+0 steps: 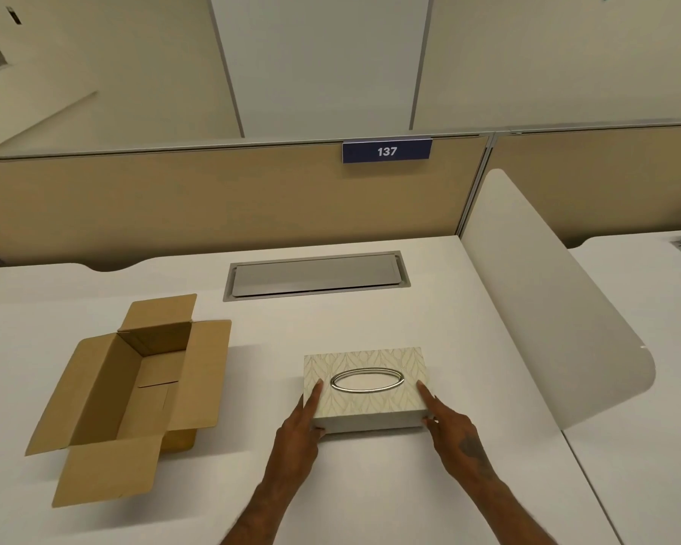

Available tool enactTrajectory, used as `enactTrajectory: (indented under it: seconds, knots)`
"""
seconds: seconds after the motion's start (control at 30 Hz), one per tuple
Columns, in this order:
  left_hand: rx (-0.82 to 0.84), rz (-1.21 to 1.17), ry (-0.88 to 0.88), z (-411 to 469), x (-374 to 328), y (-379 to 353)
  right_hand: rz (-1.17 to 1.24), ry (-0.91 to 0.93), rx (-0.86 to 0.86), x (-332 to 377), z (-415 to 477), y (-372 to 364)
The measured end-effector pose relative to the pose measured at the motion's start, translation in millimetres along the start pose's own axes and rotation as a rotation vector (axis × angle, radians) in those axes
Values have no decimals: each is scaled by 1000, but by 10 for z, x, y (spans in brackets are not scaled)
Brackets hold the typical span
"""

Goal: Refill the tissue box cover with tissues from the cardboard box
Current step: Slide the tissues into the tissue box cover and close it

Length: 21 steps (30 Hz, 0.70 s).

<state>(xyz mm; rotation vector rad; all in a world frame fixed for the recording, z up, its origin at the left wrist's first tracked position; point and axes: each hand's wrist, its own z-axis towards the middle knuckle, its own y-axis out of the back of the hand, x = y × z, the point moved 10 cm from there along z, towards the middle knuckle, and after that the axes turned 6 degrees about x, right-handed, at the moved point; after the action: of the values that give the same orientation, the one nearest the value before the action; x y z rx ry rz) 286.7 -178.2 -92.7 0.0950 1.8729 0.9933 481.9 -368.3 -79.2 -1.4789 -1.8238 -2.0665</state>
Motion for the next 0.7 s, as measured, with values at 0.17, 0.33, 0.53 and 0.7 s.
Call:
enactTrajectory:
  seconds: [0.17, 0.33, 0.53, 0.7]
  knots:
    - [7, 22, -13, -2, 66, -67, -8, 4, 17, 0, -47, -74]
    - [12, 44, 10, -18, 105, -109, -55, 20, 69, 40, -84, -89]
    - [56, 197, 48, -35, 107, -104, -135, -30, 115, 30, -79, -74]
    - [107, 245, 70, -61, 47, -87, -237, -45, 112, 45, -99, -90]
